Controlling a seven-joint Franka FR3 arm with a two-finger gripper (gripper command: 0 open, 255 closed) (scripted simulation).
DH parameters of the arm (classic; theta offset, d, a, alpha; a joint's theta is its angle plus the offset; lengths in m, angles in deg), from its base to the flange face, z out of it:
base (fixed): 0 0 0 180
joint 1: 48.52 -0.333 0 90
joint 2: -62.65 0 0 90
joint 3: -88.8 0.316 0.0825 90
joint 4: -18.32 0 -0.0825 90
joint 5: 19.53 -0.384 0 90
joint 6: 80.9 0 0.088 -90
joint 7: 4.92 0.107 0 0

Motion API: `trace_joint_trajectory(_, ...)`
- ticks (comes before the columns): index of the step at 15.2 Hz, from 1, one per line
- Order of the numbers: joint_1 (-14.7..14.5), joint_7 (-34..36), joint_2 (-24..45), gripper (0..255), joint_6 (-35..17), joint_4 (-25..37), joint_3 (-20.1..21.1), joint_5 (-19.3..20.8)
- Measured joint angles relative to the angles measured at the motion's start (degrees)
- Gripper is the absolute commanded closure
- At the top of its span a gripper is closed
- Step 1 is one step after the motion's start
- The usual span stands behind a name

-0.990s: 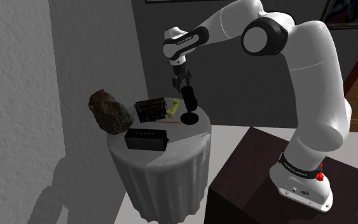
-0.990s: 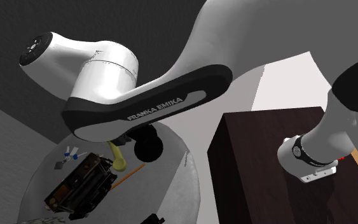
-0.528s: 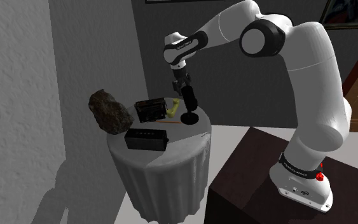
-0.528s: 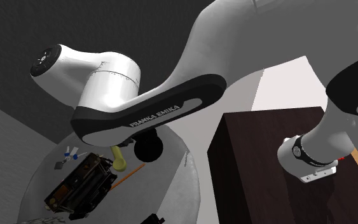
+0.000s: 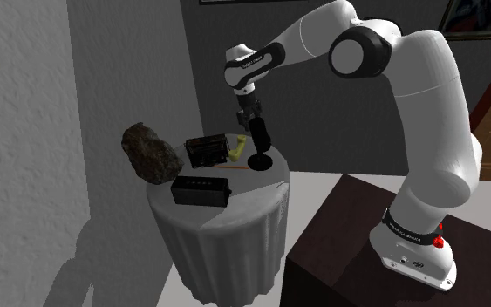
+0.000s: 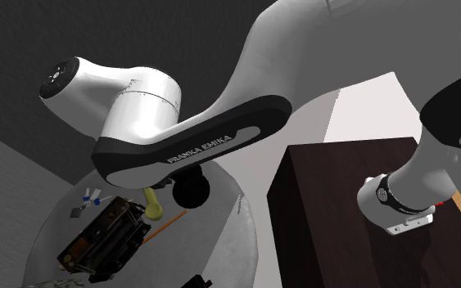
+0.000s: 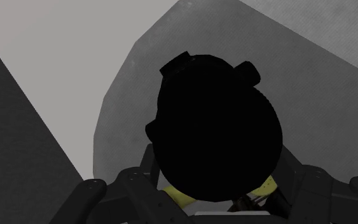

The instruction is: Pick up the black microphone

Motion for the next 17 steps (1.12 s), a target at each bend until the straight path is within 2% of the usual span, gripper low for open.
trace_joint_trajectory(17, -0.04, -0.72, -2.81, 255, 9.55, 6.61, -0.09, -0.01)
